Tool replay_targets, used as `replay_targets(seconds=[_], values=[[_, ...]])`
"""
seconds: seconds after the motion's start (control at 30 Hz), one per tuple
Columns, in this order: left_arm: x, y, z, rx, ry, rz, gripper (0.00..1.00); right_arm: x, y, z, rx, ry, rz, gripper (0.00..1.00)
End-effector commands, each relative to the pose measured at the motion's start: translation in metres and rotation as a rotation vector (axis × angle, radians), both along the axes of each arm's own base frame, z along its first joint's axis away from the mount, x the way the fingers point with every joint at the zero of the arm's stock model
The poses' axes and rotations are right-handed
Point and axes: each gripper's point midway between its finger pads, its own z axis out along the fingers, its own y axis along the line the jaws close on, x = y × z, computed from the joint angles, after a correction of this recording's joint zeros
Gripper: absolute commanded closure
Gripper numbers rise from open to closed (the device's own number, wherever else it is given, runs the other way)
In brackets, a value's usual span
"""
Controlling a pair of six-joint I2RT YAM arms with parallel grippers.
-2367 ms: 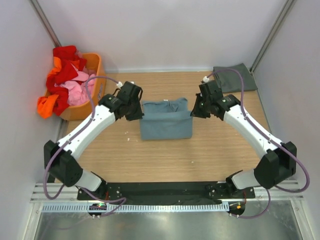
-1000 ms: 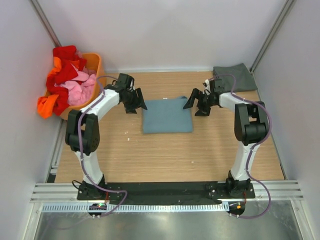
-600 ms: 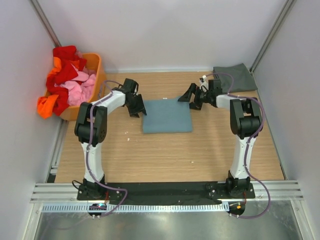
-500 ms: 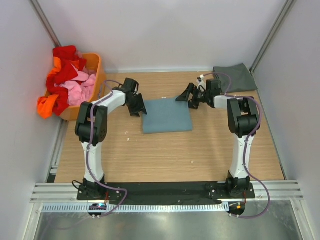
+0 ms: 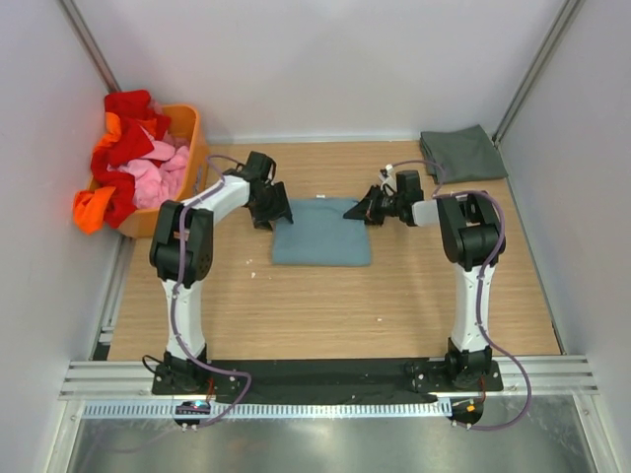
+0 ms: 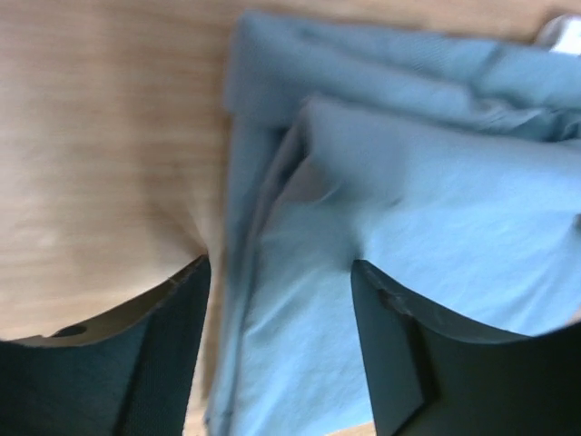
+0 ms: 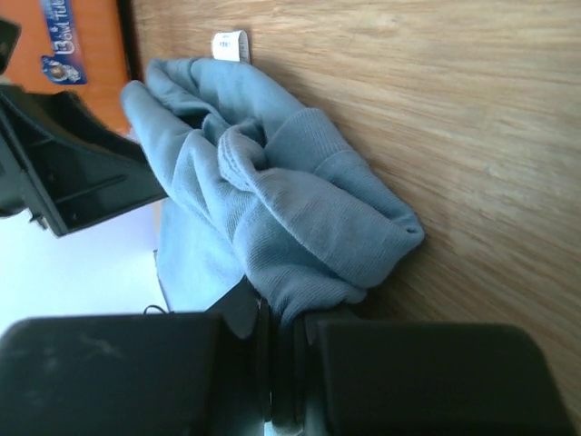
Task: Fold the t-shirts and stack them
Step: Neatly place the folded tshirt to the corner
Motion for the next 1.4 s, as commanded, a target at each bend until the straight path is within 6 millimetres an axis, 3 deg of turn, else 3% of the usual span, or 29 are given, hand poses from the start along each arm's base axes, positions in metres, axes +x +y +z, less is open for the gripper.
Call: replay_targets(seconds=[0.0,0.1,0.13,0.17,0.2,0.23,0.27,0.3,0.37,0.4,0.53,0.57,0.7,0.8,0.87,1.0,1.13,1.37], values=[[-0.019,0.020,0.032,0.110,-0.006,-0.021,0.34,0.010,-0.004,0.044,-0.082,-0.046,-0.010,0.99],[-0.052,0.040,0.087,0.192,-0.057,-0.069,0.29,0.028,-0.031,0.064,-0.225,-0.054,-0.060,0.98],[-0.061,0.045,0.099,0.200,-0.072,-0.077,0.29,0.035,-0.040,0.068,-0.271,-0.063,-0.083,0.99],[-0.077,0.050,0.098,0.214,-0.056,-0.094,0.29,0.029,-0.050,0.066,-0.316,-0.010,-0.082,0.99],[-0.088,0.054,0.103,0.217,-0.058,-0.104,0.29,0.044,-0.057,0.084,-0.342,-0.050,-0.098,0.99],[-0.102,0.064,0.125,0.228,-0.110,-0.103,0.29,0.051,-0.072,0.083,-0.394,-0.069,-0.104,0.99],[-0.120,0.072,0.118,0.249,-0.086,-0.110,0.29,0.047,-0.080,0.080,-0.420,-0.024,-0.098,0.99],[-0.131,0.077,0.123,0.251,-0.102,-0.110,0.28,0.059,-0.087,0.096,-0.438,-0.061,-0.108,0.99],[-0.159,0.089,0.131,0.252,-0.129,-0.107,0.28,0.060,-0.112,0.088,-0.518,-0.019,-0.113,0.99],[-0.169,0.092,0.132,0.251,-0.134,-0.106,0.28,0.070,-0.121,0.101,-0.543,-0.049,-0.133,0.99],[-0.199,0.102,0.132,0.220,-0.200,-0.083,0.28,0.088,-0.158,0.116,-0.631,-0.060,-0.174,0.99],[-0.205,0.100,0.139,0.183,-0.233,-0.062,0.28,0.097,-0.182,0.123,-0.661,-0.058,-0.214,0.99],[-0.216,0.107,0.141,0.166,-0.260,0.010,0.27,0.112,-0.223,0.146,-0.723,-0.091,-0.276,0.99],[-0.217,0.099,0.142,0.109,-0.297,0.006,0.28,0.122,-0.244,0.162,-0.754,-0.138,-0.322,0.99],[-0.218,0.094,0.137,0.073,-0.310,0.002,0.28,0.130,-0.252,0.176,-0.765,-0.188,-0.349,0.99],[-0.220,0.096,0.152,0.054,-0.391,0.009,0.28,0.145,-0.268,0.202,-0.797,-0.289,-0.406,0.99],[-0.220,0.098,0.159,0.048,-0.434,0.017,0.28,0.165,-0.285,0.243,-0.846,-0.431,-0.515,0.99],[-0.219,0.103,0.158,0.075,-0.436,0.041,0.28,0.180,-0.315,0.272,-0.919,-0.540,-0.625,0.99]])
